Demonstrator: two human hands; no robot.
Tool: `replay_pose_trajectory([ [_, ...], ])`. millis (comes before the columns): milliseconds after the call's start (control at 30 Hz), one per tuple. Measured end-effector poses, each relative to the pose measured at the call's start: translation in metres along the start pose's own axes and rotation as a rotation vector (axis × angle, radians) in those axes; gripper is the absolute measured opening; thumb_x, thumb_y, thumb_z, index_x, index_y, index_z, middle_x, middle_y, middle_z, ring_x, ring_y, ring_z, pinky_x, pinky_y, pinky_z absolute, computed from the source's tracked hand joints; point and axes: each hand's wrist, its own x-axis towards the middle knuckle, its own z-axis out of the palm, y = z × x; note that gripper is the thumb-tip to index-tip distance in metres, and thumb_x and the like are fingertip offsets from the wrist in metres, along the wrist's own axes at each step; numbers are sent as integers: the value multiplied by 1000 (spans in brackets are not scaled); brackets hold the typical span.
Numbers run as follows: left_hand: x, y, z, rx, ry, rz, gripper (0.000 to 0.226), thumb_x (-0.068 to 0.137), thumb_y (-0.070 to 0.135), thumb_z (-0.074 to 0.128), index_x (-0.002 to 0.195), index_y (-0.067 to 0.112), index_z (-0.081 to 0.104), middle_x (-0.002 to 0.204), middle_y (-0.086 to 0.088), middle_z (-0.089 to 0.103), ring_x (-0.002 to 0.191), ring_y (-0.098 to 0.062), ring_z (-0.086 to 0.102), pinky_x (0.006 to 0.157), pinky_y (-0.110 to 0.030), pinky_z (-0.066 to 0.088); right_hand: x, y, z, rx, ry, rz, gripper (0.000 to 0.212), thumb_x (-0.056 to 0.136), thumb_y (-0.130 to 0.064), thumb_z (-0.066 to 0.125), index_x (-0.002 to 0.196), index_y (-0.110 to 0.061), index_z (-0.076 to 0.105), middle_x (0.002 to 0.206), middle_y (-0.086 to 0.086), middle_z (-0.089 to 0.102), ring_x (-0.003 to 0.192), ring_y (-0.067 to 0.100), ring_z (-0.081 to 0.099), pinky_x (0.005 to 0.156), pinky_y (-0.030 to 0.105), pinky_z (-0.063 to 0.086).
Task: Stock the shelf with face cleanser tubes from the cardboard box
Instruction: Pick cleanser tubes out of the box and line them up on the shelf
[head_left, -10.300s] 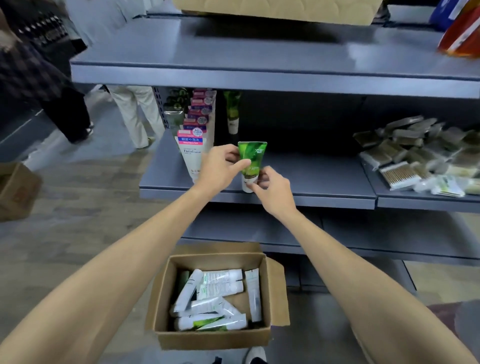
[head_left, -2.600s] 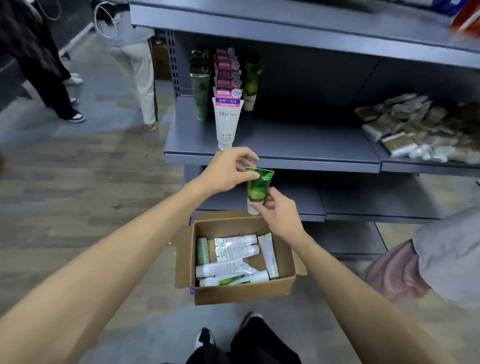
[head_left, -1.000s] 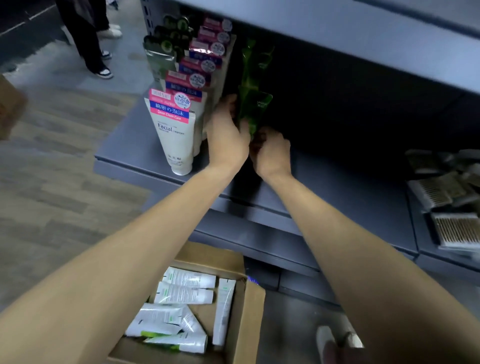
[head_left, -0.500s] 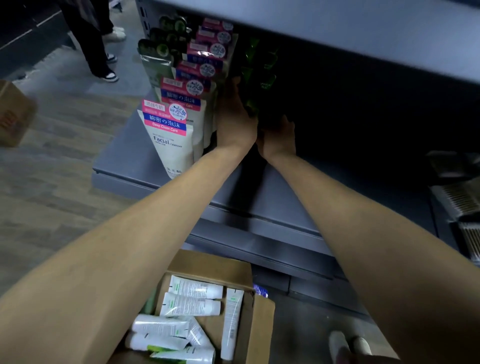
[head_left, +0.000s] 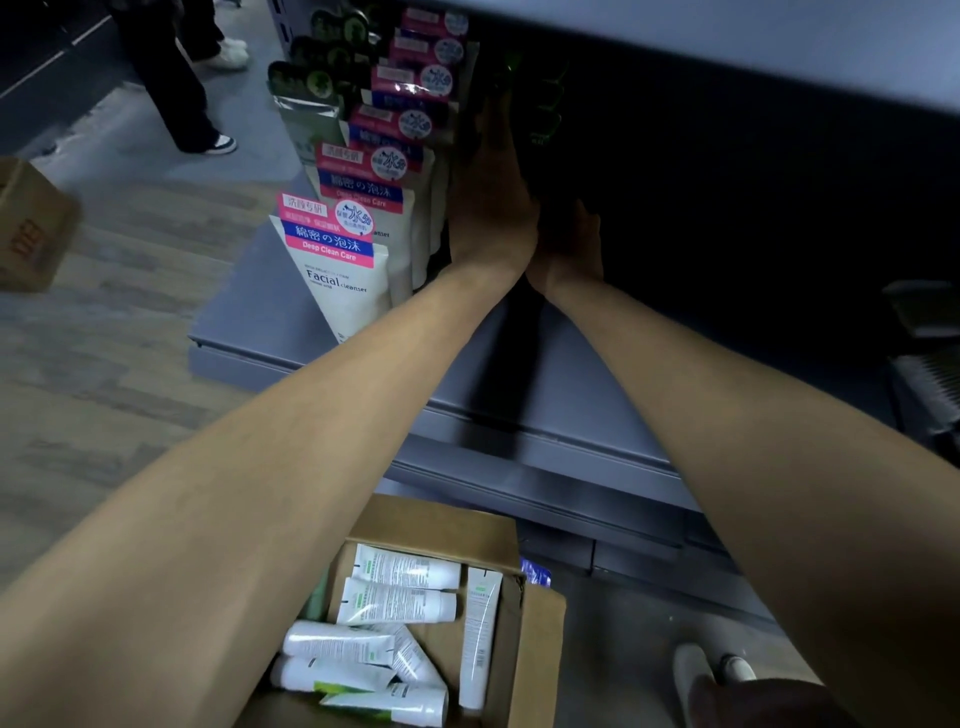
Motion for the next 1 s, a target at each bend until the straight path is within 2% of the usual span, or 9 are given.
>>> replay_pose_trajectory([
  [400,-5,-3,2,-22,-34,22,62,100,18,44,154,11,15,162,-5,16,151,-21,8,113,-20,-2,6,5,10,-5,-7,7,43,103,-30,39,144,-16,43,149,10,39,136,30,34,107,33,30],
  [500,-12,-5,1,-32,-21,27,64,100,19,49,154,12,17,161,-4,20,150,-18,14,106,-10,-6,8,6,12,-33,-15,-11,45,103,-29,39,146,-18,41,149,9,40,138,28,33,109,32,28],
  [600,-15,-6,-3,-1,-55,24,67,99,23,52,155,15,16,162,-2,19,149,-16,14,104,-13,-9,6,4,11,-27,-7,-11,45,103,-29,39,146,-17,41,149,9,40,138,28,33,108,32,28],
  [667,-15,-5,-8,39,-76,20,67,98,23,51,155,16,16,162,0,20,149,-15,17,104,-15,-4,3,0,8,29,9,7,44,103,-28,41,145,-15,41,148,10,41,136,30,35,107,34,32],
  [800,-23,-4,-19,-37,-62,68,63,89,6,53,149,12,35,149,-7,43,137,-22,39,102,-18,26,-10,3,6,-2,-17,-12,45,101,-28,43,144,-12,43,146,14,42,135,33,37,106,37,33],
  [867,-31,-5,-25,-48,-66,107,59,85,1,52,143,10,44,135,-11,56,121,-25,53,84,-15,33,-22,9,4,-49,-9,-18,43,100,-30,43,137,-7,49,139,17,49,128,35,44,97,35,38],
  [900,-34,-7,-27,-49,-82,123,56,84,1,53,139,9,48,128,-11,60,112,-24,57,75,-13,31,-28,12,4,-49,10,-17,41,99,-32,45,130,-6,54,132,19,55,122,36,50,87,33,40],
  [933,-38,-10,-30,-49,-105,134,52,84,2,55,136,9,51,121,-12,63,104,-24,60,70,-12,29,-35,15,3,-44,36,-22,38,98,-34,49,122,-6,59,123,18,61,113,36,57,76,30,38],
  [1000,-46,-15,-36,-48,-135,147,41,84,7,58,125,8,59,110,-11,67,97,-25,63,65,-14,31,-50,21,2,-6,67,-33,36,93,-40,57,110,-10,65,109,12,68,98,30,64,67,22,36],
])
